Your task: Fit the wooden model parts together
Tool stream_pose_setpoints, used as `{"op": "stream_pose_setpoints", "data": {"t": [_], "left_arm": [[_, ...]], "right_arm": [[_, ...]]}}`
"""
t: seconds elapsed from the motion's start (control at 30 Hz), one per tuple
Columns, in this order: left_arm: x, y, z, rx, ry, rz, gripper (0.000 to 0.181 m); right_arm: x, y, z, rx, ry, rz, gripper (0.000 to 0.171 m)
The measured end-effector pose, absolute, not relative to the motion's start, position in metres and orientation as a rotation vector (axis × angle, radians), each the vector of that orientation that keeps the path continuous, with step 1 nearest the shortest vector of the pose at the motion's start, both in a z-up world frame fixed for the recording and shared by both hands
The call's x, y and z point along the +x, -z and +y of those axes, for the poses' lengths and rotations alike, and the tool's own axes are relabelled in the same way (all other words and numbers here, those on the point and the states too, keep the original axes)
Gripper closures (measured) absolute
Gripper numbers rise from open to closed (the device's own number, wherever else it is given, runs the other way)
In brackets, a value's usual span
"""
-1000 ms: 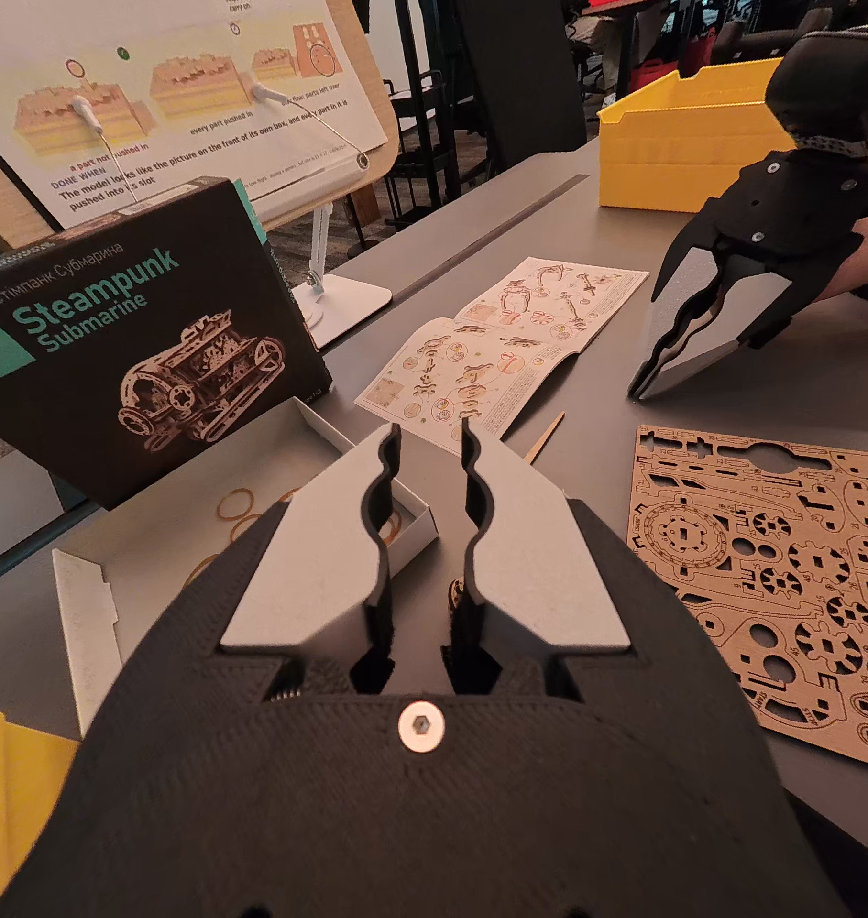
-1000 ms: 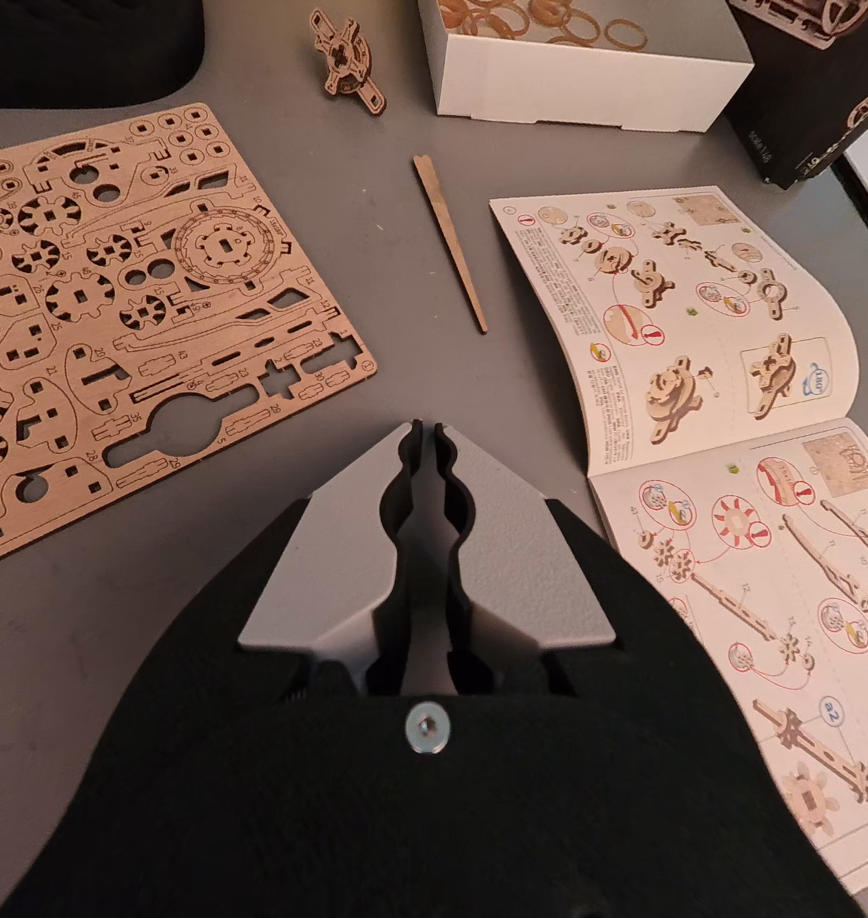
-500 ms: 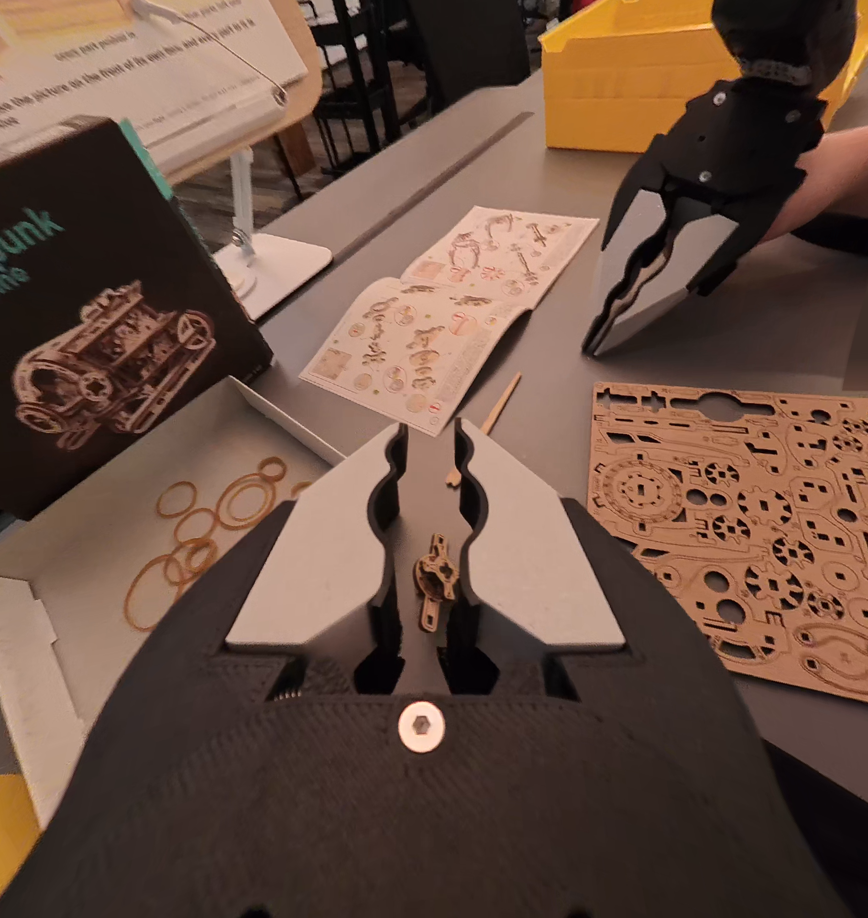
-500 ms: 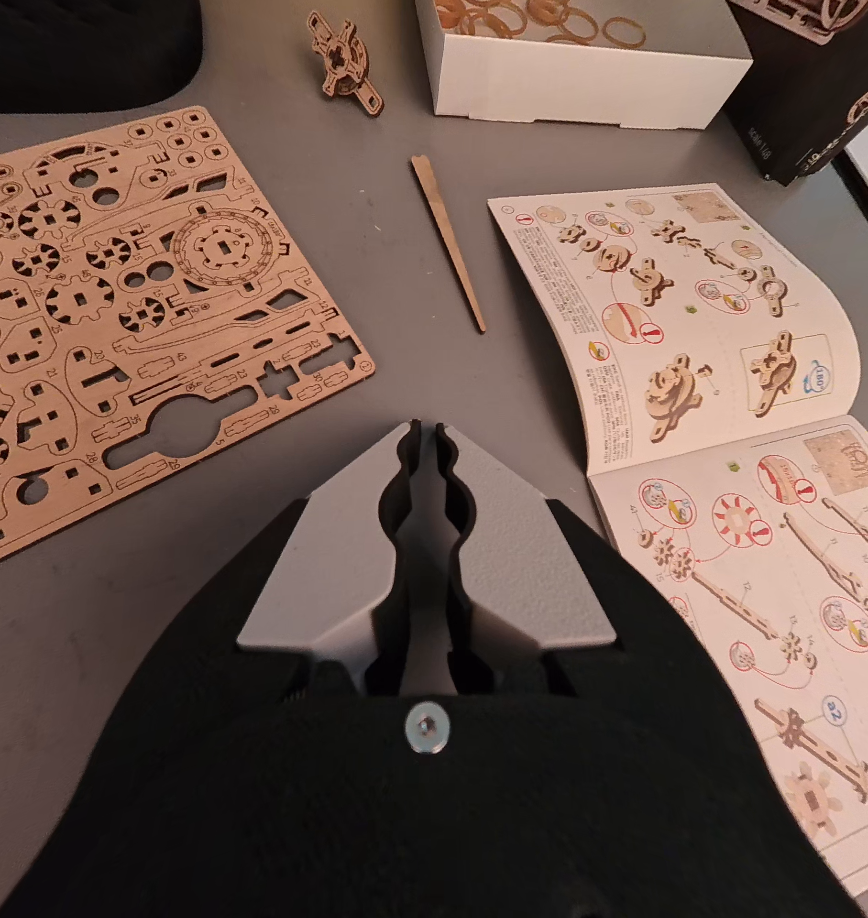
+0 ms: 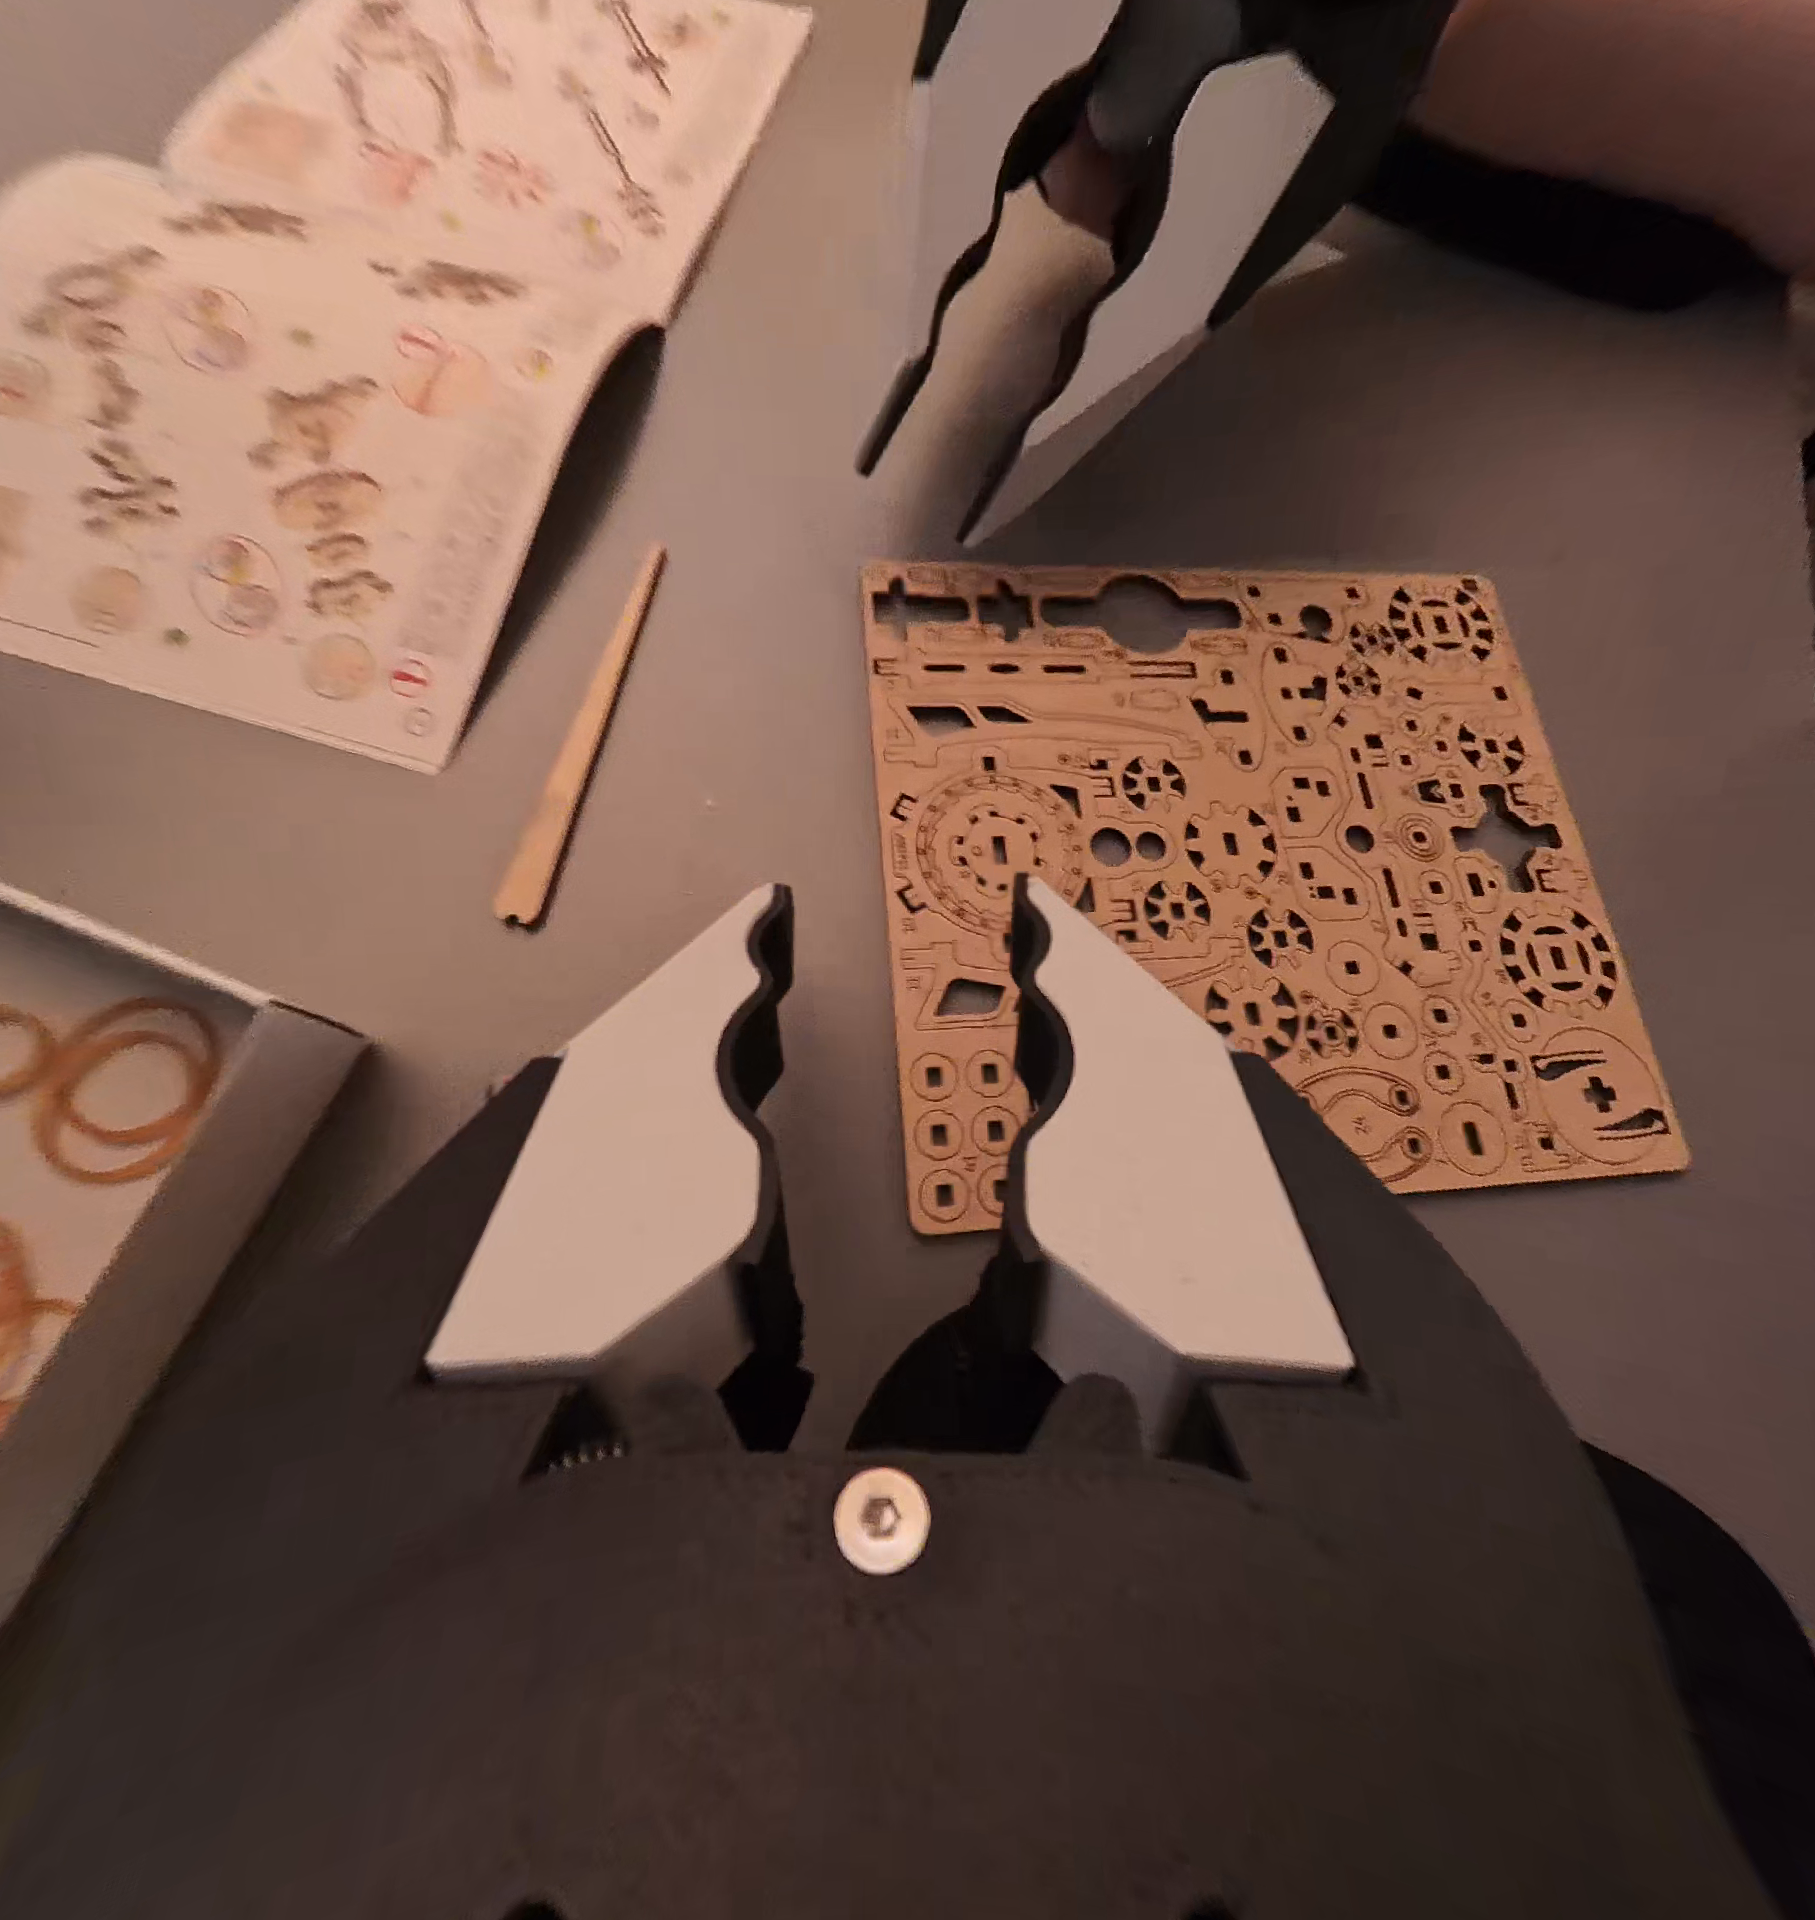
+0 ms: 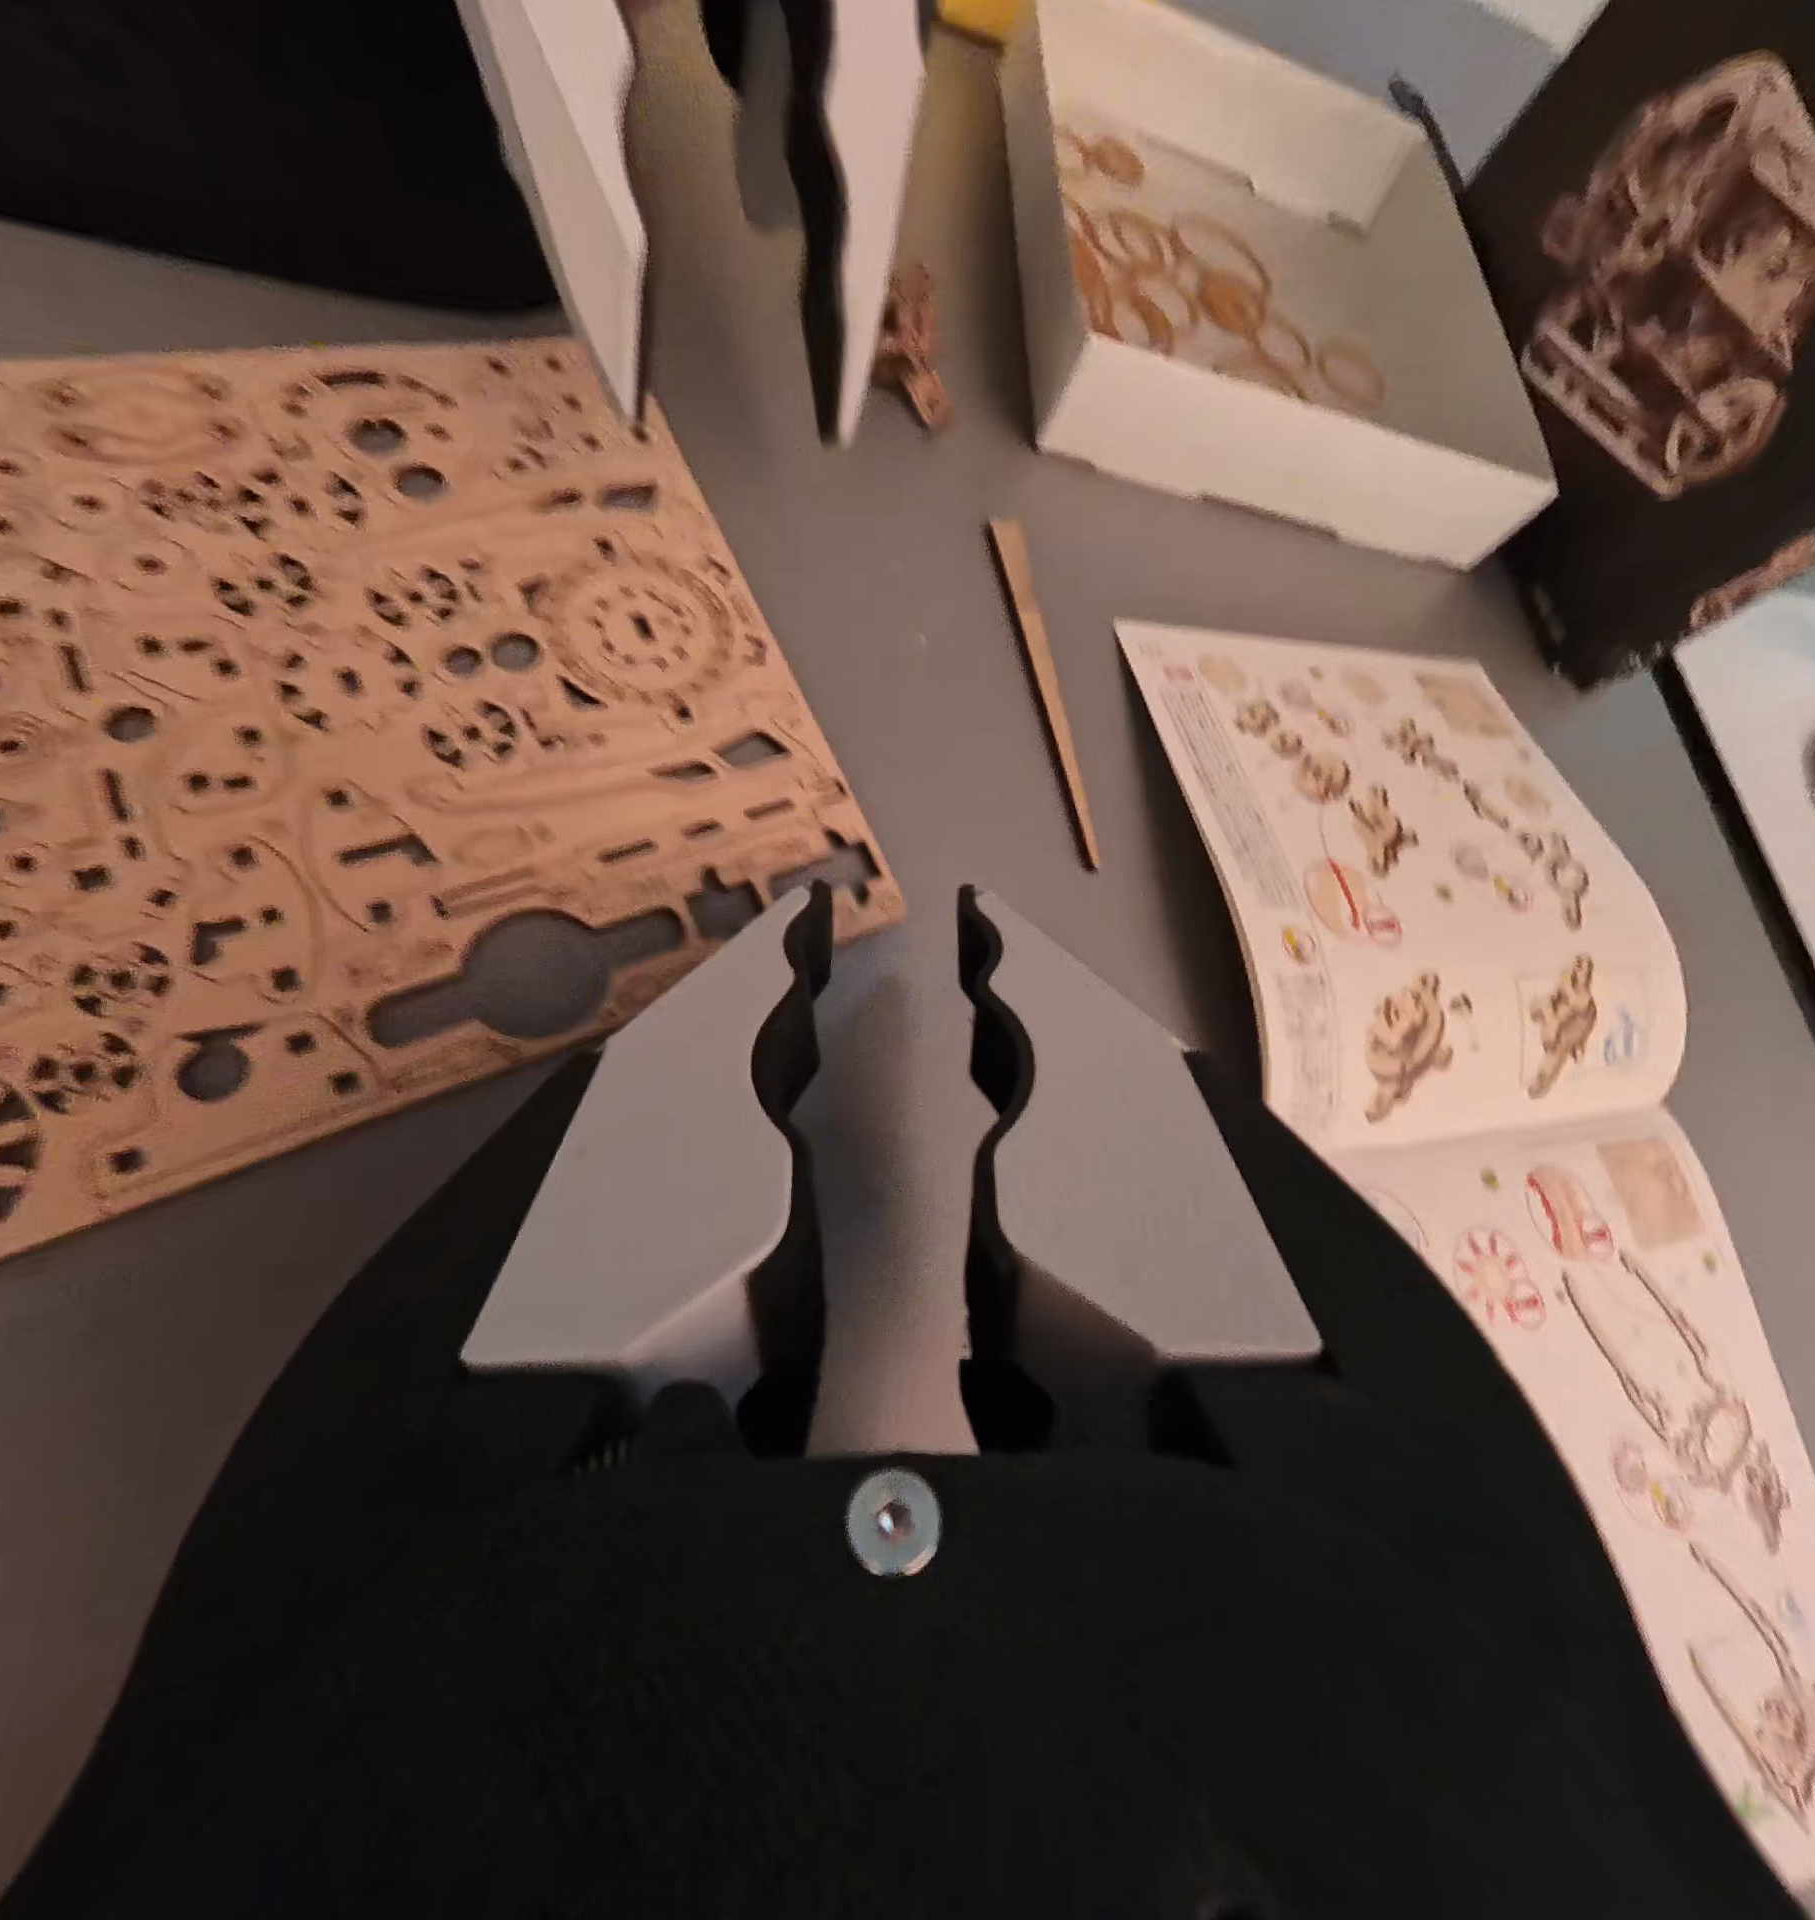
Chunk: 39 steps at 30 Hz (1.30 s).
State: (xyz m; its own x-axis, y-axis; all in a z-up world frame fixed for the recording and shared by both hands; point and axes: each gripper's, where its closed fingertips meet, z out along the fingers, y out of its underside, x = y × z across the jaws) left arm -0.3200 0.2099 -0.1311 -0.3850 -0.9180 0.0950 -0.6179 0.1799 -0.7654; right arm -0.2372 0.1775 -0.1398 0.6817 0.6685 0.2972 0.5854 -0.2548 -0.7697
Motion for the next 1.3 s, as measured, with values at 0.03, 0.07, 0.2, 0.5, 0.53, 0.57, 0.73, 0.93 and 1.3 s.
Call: {"op": "stream_pose_setpoints", "data": {"t": [0.03, 0.07, 0.2, 0.5, 0.53, 0.57, 0.73, 0.93, 1.3], "left_arm": [[-0.321, 0.135, 0.207, -1.462, 1.058, 2.095, 0.139], [-0.320, 0.137, 0.204, -1.477, 1.064, 2.104, 0.137], [-0.318, 0.141, 0.198, -1.535, 1.133, 2.112, 0.134], [-0.312, 0.090, 0.214, -1.475, 1.322, 1.864, 0.134], [-0.313, 0.081, 0.218, -1.459, 1.342, 1.818, 0.134], [-0.314, 0.073, 0.222, -1.449, 1.362, 1.780, 0.134], [-0.318, 0.063, 0.230, -1.458, 1.423, 1.716, 0.129], [-0.318, 0.068, 0.228, -1.501, 1.488, 1.717, 0.118], [-0.317, 0.133, 0.218, -1.667, 1.183, 1.977, 0.115]], "right_arm": [[-0.244, 0.137, 0.176, -1.925, -0.126, -0.980, 0.146], [-0.249, 0.135, 0.176, -1.921, -0.143, -0.975, 0.144], [-0.264, 0.128, 0.168, -1.915, -0.300, -0.950, 0.132], [-0.318, 0.106, 0.126, -1.798, -0.763, -1.037, 0.069], [-0.321, 0.107, 0.124, -1.789, -0.752, -1.060, 0.063], [-0.324, 0.109, 0.122, -1.787, -0.733, -1.087, 0.058], [-0.323, 0.125, 0.123, -1.835, -0.590, -1.168, 0.044], [-0.324, 0.131, 0.126, -1.877, -0.580, -1.144, 0.021], [-0.362, 0.131, 0.109, -1.795, -0.543, -1.264, 0.019]]}}
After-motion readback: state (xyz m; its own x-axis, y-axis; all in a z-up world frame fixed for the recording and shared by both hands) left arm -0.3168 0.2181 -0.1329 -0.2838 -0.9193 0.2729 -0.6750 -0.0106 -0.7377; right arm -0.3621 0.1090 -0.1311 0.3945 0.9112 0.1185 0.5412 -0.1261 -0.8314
